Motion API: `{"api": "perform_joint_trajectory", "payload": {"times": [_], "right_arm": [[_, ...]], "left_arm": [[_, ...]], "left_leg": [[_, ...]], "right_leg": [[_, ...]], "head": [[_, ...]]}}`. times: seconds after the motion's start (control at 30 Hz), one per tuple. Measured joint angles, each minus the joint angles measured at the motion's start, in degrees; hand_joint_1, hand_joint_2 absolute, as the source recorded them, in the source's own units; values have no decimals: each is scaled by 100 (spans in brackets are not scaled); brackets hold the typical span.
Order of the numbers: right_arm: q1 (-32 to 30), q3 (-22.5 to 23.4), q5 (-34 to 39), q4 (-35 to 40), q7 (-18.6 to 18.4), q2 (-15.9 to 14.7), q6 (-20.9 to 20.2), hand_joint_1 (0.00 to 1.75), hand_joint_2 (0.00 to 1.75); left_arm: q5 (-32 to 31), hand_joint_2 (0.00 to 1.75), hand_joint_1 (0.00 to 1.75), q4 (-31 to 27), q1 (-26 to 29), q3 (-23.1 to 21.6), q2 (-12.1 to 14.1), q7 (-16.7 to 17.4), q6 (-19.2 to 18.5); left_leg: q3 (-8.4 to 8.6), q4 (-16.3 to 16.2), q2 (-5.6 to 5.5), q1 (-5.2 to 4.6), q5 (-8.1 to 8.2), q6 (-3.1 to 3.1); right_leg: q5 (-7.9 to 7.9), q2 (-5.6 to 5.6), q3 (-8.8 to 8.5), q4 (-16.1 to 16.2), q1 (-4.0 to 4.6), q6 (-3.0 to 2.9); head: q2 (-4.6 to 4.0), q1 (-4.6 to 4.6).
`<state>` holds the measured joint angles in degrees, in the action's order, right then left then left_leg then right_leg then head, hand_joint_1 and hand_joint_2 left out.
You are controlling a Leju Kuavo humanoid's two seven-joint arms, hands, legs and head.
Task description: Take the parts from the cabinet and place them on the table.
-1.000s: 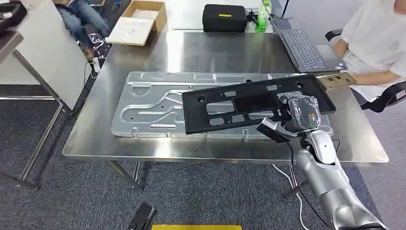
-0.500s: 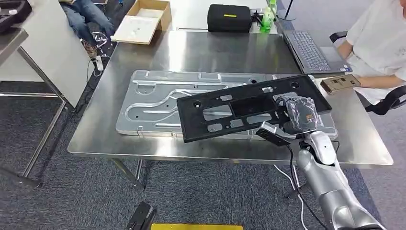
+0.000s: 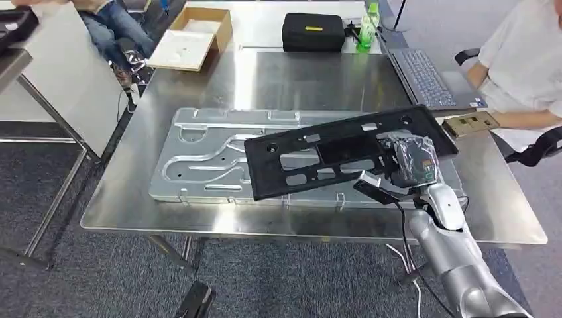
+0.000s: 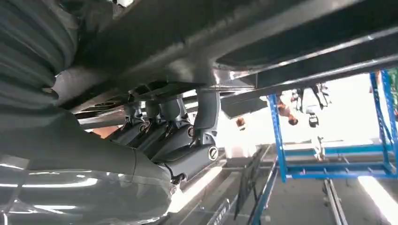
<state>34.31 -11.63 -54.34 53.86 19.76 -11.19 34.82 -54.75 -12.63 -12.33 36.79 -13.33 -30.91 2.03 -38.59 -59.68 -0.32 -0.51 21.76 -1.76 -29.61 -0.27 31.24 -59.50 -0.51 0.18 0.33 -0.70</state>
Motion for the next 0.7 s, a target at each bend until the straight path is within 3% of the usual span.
{"api": "perform_joint_trajectory", "payload": {"times": [0.07,0.13,0.17,0.23,0.27,0.3,0.33,0.37,0.4,0.43,0.47,0.5,0.57,0.63,0.7], "right_arm": [[-13,-7,0,11,0,0,-2,175,175],[-30,-11,0,33,2,-4,-2,175,175],[-18,-11,0,39,4,-7,-4,175,175],[-38,-11,24,39,2,-24,-9,175,175],[-72,-11,31,39,0,-31,-11,175,175],[-106,-11,37,39,0,-39,-13,175,175],[-126,-11,39,39,0,-50,-13,175,175],[-128,-11,39,39,4,-54,-13,0,0],[-125,-11,42,42,4,-57,-13,0,0],[-122,-11,50,42,4,-57,-15,0,0],[-118,-13,57,37,4,-55,-26,0,0],[-112,-13,59,48,4,-59,-46,0,0],[-133,-13,52,46,4,-59,-75,0,0],[-126,-13,61,59,4,-61,-74,0,0],[-126,-13,61,79,7,-59,-72,0,0]], "left_arm": [[-4,0,0,0,4,0,0,24,26],[9,0,0,0,-9,2,-13,20,52],[11,0,0,0,-25,2,-13,22,61],[7,0,0,0,-47,4,-15,24,63],[-9,0,0,0,-44,4,-15,26,79],[-28,0,0,0,-32,2,-15,35,87],[-39,0,0,0,-22,2,-17,39,98],[-42,175,0,0,-20,2,-24,39,98],[-42,175,0,0,-23,0,-28,39,98],[-44,175,0,0,-27,0,-41,39,94],[-50,175,0,0,-30,0,-39,57,85],[-81,0,0,0,-40,-4,-42,96,90],[7,0,0,0,-25,-9,-42,50,-61],[83,0,0,0,-22,0,-39,26,-147],[87,0,0,0,-22,0,-42,31,-131]], "left_leg": [[-3,7,-7,-30,27,-43],[110,169,0,29,0,-77],[136,197,2,46,8,-98],[150,194,0,51,32,-141],[157,190,-5,51,49,-150],[161,174,-13,53,66,-143],[166,145,-18,64,92,-132],[171,109,-23,75,123,-107],[178,63,-24,88,162,-83],[180,4,-25,98,207,-40],[157,-19,-36,68,229,-2],[139,-55,-38,61,242,27],[161,-14,-35,61,220,77],[138,-77,-25,79,283,136],[-76,-625,-8,86,656,187]], "right_leg": [[-9,-3,-16,47,-28,58],[-102,0,-51,-2,-44,110],[-215,4,64,-218,-39,127],[-559,19,554,-1066,-46,167],[-646,20,815,-1449,-62,192],[-582,19,981,-1605,-81,217],[-375,17,986,-1466,-100,237],[-96,16,877,-1131,-121,255],[201,14,695,-670,-142,270],[402,14,519,-193,-163,280],[299,22,478,-177,-128,273],[316,39,484,-139,-99,192],[313,40,487,-143,-72,131],[359,30,468,-97,-127,43],[361,23,457,-88,-125,-32]], "head": [[0,2],[0,-2],[0,-2],[0,0],[0,-2],[0,0],[0,-2],[0,-2],[0,-2],[0,-4],[0,-7],[0,7],[0,2],[0,2],[0,2]]}}
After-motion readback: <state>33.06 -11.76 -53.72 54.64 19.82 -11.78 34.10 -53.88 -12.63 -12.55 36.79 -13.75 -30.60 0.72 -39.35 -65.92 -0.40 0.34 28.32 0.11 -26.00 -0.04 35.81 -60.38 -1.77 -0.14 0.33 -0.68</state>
